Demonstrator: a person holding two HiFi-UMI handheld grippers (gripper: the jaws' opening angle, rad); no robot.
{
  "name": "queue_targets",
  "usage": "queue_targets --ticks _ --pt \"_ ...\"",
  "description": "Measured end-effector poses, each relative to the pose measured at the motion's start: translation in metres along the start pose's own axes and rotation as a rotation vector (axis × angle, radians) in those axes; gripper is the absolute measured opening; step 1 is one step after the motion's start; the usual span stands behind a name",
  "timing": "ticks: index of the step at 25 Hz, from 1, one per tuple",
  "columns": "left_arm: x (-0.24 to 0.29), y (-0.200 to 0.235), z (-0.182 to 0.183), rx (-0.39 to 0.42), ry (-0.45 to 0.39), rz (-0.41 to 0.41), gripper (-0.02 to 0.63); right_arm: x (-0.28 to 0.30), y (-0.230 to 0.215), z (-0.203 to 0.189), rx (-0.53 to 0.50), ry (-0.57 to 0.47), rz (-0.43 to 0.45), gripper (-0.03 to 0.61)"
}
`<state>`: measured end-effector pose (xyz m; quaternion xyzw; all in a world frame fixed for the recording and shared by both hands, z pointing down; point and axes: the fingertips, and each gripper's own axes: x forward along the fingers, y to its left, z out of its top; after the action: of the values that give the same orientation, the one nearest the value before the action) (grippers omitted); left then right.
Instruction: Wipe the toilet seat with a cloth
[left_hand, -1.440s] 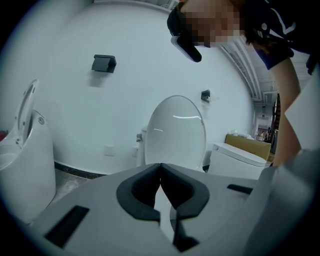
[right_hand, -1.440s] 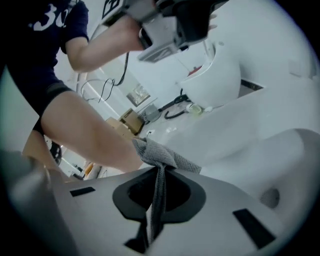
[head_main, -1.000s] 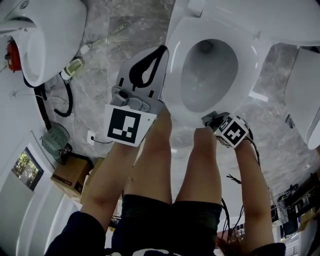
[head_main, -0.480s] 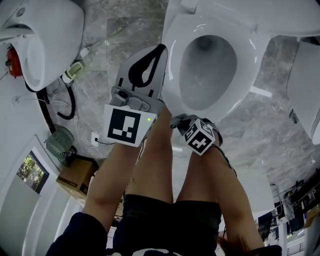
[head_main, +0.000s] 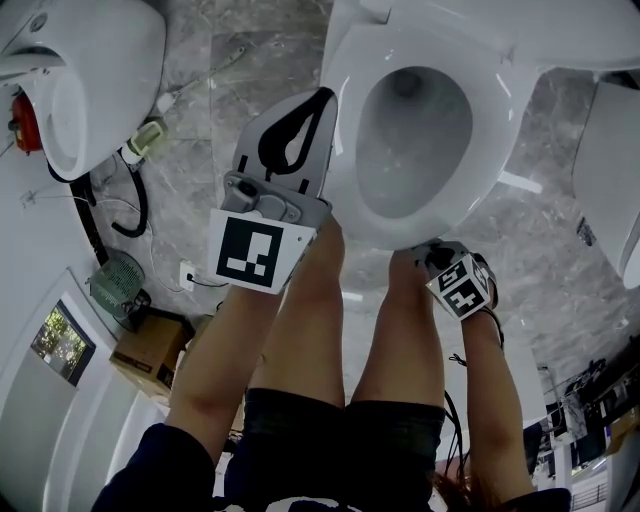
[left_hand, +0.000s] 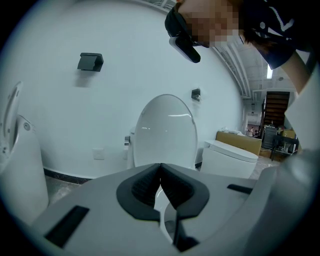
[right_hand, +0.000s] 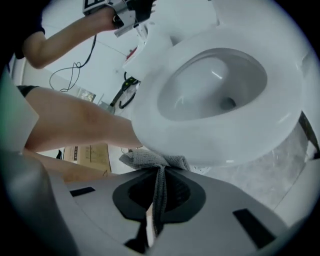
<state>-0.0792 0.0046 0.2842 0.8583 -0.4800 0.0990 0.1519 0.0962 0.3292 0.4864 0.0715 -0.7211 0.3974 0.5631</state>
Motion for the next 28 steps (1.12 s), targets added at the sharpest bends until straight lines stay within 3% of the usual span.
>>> queue_targets --ticks 4,6,9,12,18,21,23,25,28 --pt "-0.001 -0.003 0.0 -0.003 -0.001 0.003 0.02 0.014 0.04 0.029 -0.12 -0.002 0.086 0.026" --pt "0.0 -0.007 -0.001 0.002 0.001 0.001 0.02 0.022 0.067 0.056 -0.147 -0.062 0.132 0.026" --pt "0.0 -0.011 -0.002 0.009 0.009 -0.007 0.02 0.035 0.091 0.098 -0.179 -0.133 0.155 0.026" --pt "-0.001 -0.012 -0.003 0.015 0.014 -0.004 0.02 0.041 0.098 0.112 -0.219 -0.139 0.165 0.026" --pt "0.0 -0.021 0.0 0.011 0.003 -0.01 0.02 0.024 0.067 0.054 -0.227 -0.074 0.121 0.026" --pt "0.002 -0.026 -0.003 0.016 0.008 -0.021 0.02 0.008 0.018 0.009 -0.158 -0.026 0.009 0.026" --pt "0.003 -0.026 -0.004 0.015 0.011 -0.023 0.02 -0.007 -0.024 -0.011 -0.051 -0.032 -0.085 0.026" --pt "0.003 -0.026 -0.006 0.014 0.014 -0.022 0.02 -0.02 -0.048 -0.014 0.009 -0.069 -0.13 0.026" --pt "0.006 -0.029 -0.006 0.014 0.016 -0.024 0.02 -0.021 -0.043 -0.003 -0.046 -0.068 -0.127 0.026"
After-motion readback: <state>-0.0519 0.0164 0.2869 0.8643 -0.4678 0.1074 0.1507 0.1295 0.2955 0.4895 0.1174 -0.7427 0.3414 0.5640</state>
